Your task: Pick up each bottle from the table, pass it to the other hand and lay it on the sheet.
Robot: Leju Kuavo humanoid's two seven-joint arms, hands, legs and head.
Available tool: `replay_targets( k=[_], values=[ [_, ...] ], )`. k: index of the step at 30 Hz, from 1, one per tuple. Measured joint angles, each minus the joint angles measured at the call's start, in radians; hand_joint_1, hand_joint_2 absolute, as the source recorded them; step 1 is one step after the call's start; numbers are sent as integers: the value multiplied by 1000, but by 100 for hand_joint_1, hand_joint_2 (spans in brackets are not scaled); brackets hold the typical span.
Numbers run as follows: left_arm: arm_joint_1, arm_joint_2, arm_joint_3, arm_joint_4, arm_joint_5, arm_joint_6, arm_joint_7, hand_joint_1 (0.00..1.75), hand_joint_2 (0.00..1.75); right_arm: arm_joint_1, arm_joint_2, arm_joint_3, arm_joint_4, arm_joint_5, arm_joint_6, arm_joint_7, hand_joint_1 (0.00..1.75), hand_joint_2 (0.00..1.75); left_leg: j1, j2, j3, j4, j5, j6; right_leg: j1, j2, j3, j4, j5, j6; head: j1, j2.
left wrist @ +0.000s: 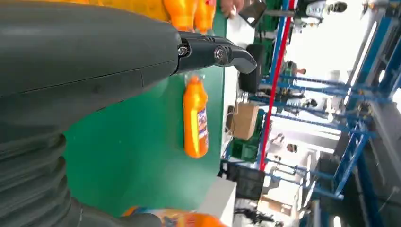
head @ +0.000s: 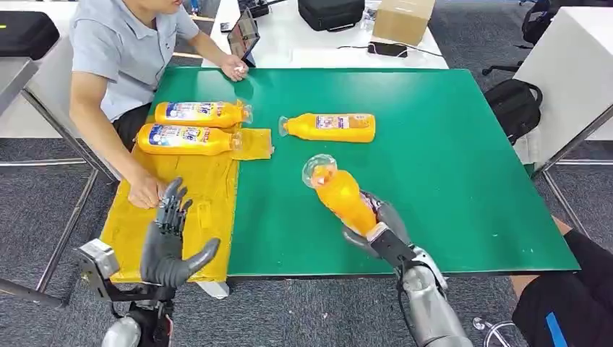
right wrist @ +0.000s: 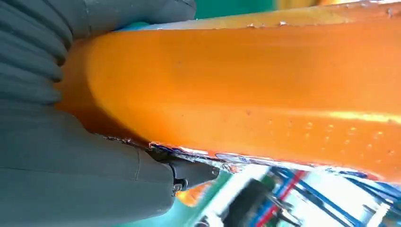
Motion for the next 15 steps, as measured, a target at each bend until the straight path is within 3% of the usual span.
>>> replay_targets(
  k=[7,15],
  values=[
    [6,6,-98,11,-293,98,-28,0,175,3,60,57,-89,-26,45,-15,173,175,0,0,-3,0,0,0,0,0,-3,0,0,0,-1,0],
    [-28,6,-158,84,-321,126,-19,0,175,-29,127,153,-93,-36,44,-3,175,175,0,0,-3,0,1,-1,0,-1,-3,0,0,0,0,0]
  ],
)
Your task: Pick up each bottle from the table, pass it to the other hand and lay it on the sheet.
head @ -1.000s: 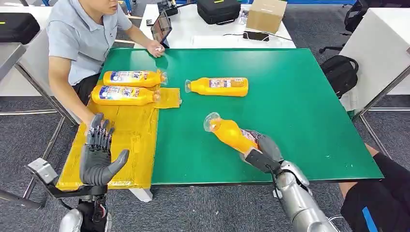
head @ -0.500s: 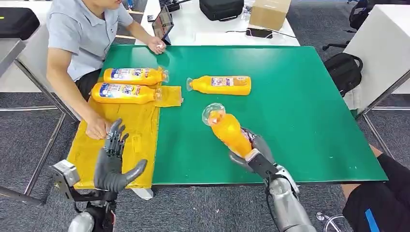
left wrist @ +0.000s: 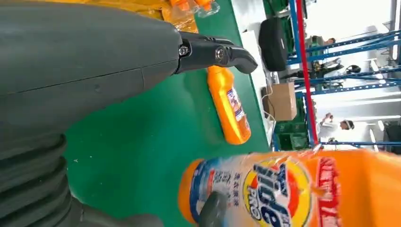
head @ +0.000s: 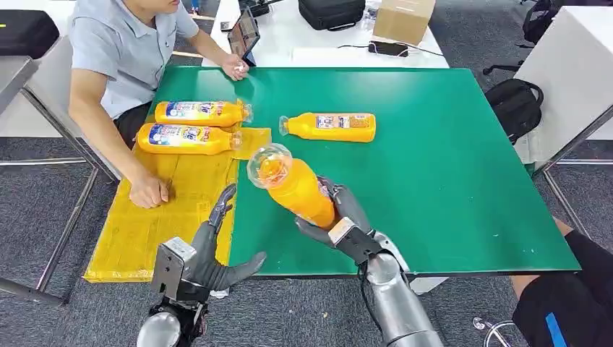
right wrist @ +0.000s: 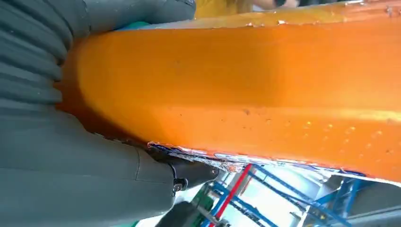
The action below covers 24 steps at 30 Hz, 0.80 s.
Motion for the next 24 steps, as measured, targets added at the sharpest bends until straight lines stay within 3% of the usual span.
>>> replay_targets(
  k=[12,24],
  values=[
    [-33,-3,-22,45,134,-57,31,0,175,0,61,85,8,-6,14,-2,175,175,0,0,-1,0,0,0,0,0,-2,1,0,0,0,0],
    [-54,-3,-34,41,450,-126,52,0,175,1,89,192,159,107,-147,-35,175,175,0,0,-1,0,0,0,0,0,-2,1,0,0,0,0]
  ],
)
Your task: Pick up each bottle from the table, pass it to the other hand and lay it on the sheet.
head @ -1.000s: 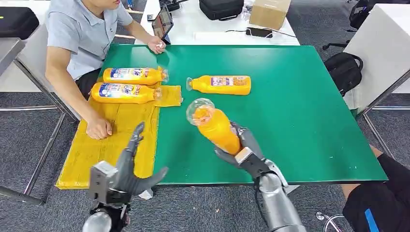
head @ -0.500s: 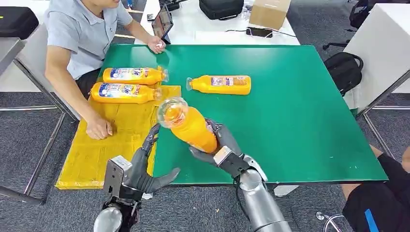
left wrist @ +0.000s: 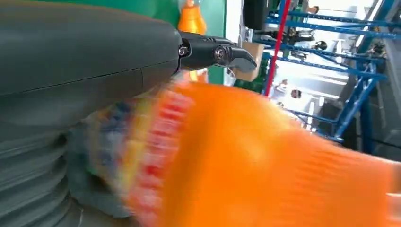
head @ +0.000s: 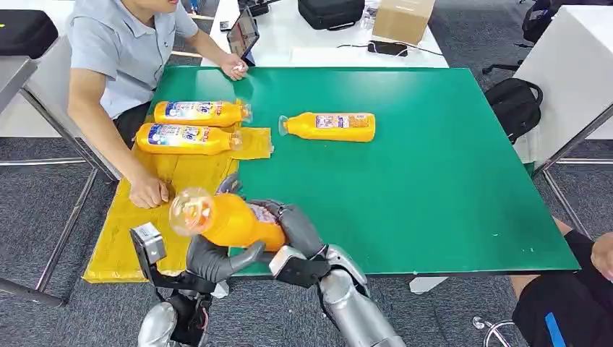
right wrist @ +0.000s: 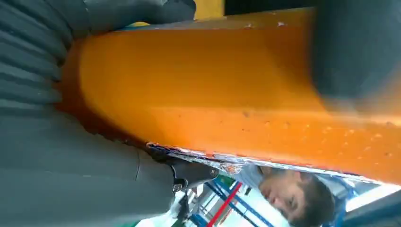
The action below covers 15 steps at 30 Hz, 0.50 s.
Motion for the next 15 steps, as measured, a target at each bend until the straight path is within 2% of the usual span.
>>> replay_targets(
  k=[6,7,8,9,15],
  values=[
    [-2,0,-3,0,58,-14,-2,0,175,-2,1,29,44,38,-47,0,175,175,0,0,0,0,0,0,0,0,0,0,0,0,0,0],
    [-2,0,-4,0,62,-15,2,10,175,-2,1,30,50,41,-57,0,175,175,0,0,0,0,0,0,0,0,-1,0,0,0,0,0],
    [-2,0,-4,0,61,-15,6,168,175,-2,1,31,55,44,-65,0,175,175,0,0,0,0,0,0,0,0,-1,0,0,0,0,0],
    [-2,0,-4,0,55,-13,11,175,175,-2,0,31,60,49,-76,0,175,175,0,0,0,0,0,0,0,0,0,0,0,0,0,0],
    [-8,3,-22,22,-23,34,38,175,175,-8,0,34,83,49,-101,0,175,175,0,0,0,0,0,0,0,0,0,0,0,0,0,0]
  ],
)
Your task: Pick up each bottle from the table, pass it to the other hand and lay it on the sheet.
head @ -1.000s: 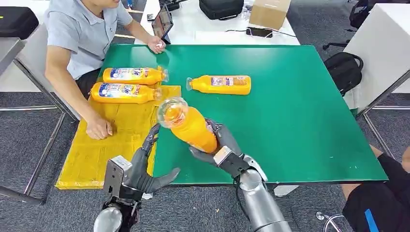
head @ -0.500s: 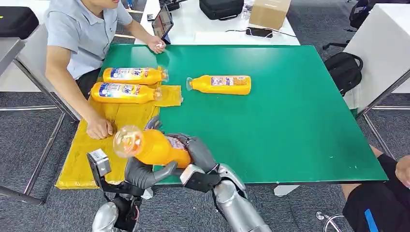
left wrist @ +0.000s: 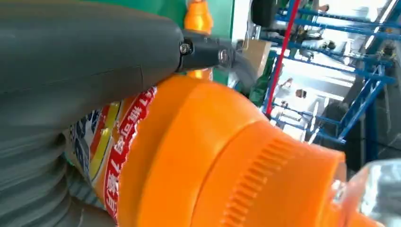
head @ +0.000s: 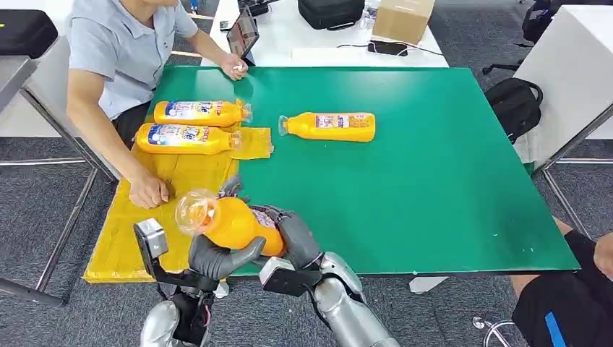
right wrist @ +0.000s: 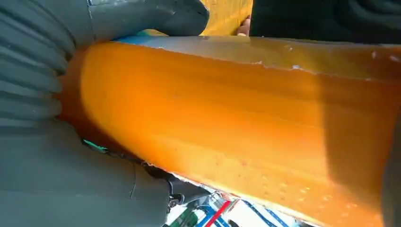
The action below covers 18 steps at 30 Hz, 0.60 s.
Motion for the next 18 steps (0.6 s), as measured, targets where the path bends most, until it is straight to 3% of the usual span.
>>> replay_targets(
  k=[4,6,7,8,10,11,18],
  values=[
    [-5,0,-2,14,4,0,-2,175,175,-2,0,0,7,-7,2,0,175,175,0,0,0,0,0,0,0,0,0,0,0,0,0,0],
    [-8,1,-2,20,4,0,-2,175,175,-4,0,0,10,-9,2,0,140,175,0,0,0,0,0,0,0,0,0,0,0,0,0,0],
    [-10,1,-2,21,4,0,-2,175,175,-4,0,0,11,-9,2,0,56,175,0,0,0,0,0,0,0,0,0,0,0,0,0,0],
    [-11,1,-2,23,5,1,-2,175,175,-5,0,0,12,-9,2,0,0,175,0,0,0,0,0,0,0,0,0,0,0,0,0,0],
    [-14,1,-1,31,39,-6,13,175,175,-5,0,2,12,-3,-7,0,0,175,0,0,0,0,0,0,0,0,0,0,0,0,0,0],
    [-15,1,2,35,77,-16,30,175,175,-5,0,5,12,2,-18,0,0,0,0,0,0,0,0,0,0,0,0,0,0,0,0,0],
    [-20,1,41,72,253,-12,65,175,175,-5,-3,84,2,-49,-118,-1,0,0,0,0,-1,0,0,0,0,0,0,0,0,0,0,0]
  ],
)
